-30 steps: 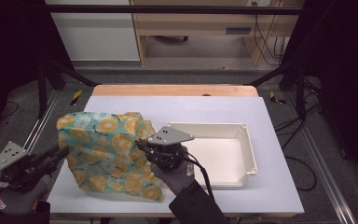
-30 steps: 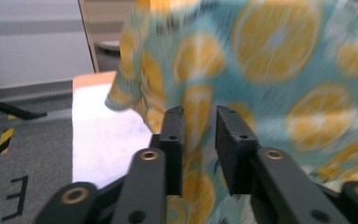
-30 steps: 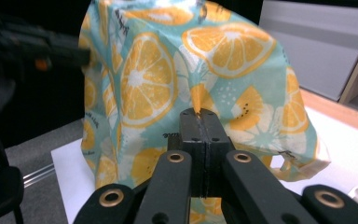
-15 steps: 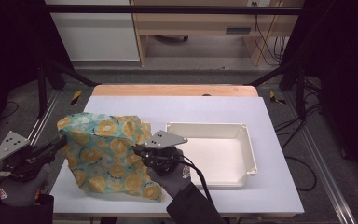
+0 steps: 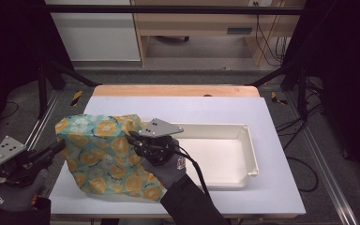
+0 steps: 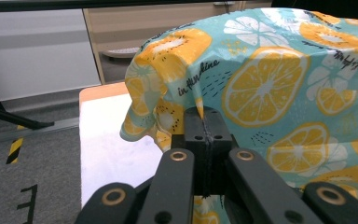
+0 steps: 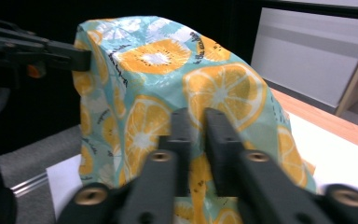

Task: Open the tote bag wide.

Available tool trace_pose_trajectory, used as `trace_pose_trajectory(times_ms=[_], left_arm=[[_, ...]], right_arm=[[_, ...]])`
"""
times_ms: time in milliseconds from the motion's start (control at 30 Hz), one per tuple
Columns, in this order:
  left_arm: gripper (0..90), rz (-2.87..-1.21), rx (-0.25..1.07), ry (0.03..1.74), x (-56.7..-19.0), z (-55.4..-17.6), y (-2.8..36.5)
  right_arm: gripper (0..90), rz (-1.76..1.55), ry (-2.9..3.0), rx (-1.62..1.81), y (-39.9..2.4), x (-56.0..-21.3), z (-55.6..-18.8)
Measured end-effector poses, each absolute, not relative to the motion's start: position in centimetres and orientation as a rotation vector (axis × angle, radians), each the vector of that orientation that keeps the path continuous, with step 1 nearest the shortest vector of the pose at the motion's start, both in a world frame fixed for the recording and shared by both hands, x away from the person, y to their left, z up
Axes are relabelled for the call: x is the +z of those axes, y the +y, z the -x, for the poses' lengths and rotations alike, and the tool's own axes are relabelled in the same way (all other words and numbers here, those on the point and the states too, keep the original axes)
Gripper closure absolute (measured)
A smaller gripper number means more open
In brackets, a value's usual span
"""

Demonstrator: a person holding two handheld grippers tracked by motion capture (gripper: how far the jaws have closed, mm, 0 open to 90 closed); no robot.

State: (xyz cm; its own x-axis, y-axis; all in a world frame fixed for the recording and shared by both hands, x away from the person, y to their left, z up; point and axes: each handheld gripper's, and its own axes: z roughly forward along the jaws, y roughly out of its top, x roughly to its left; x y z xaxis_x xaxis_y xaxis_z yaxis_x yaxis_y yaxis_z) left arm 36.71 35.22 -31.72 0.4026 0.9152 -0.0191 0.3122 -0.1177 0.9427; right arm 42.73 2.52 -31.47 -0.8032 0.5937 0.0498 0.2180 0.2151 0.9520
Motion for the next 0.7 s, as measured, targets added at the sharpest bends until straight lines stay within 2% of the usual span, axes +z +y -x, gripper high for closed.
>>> trace_pose_trajectory(times_ms=[300,467,700], left_arm=[[89.8,-1.665,0.770,1.072,-32.2,-34.6,35.5],[89.8,-1.693,0.767,1.079,-33.2,-34.4,35.3],[89.8,-1.718,0.755,1.108,-34.5,-35.1,35.1]], right_arm=[[90.0,-0.677,2.156,1.676,2.0,-30.4,-40.5],[90.0,-0.675,2.202,1.672,2.0,-31.6,-39.9],[89.9,-0.744,2.256,1.631,2.2,-33.9,-40.9]])
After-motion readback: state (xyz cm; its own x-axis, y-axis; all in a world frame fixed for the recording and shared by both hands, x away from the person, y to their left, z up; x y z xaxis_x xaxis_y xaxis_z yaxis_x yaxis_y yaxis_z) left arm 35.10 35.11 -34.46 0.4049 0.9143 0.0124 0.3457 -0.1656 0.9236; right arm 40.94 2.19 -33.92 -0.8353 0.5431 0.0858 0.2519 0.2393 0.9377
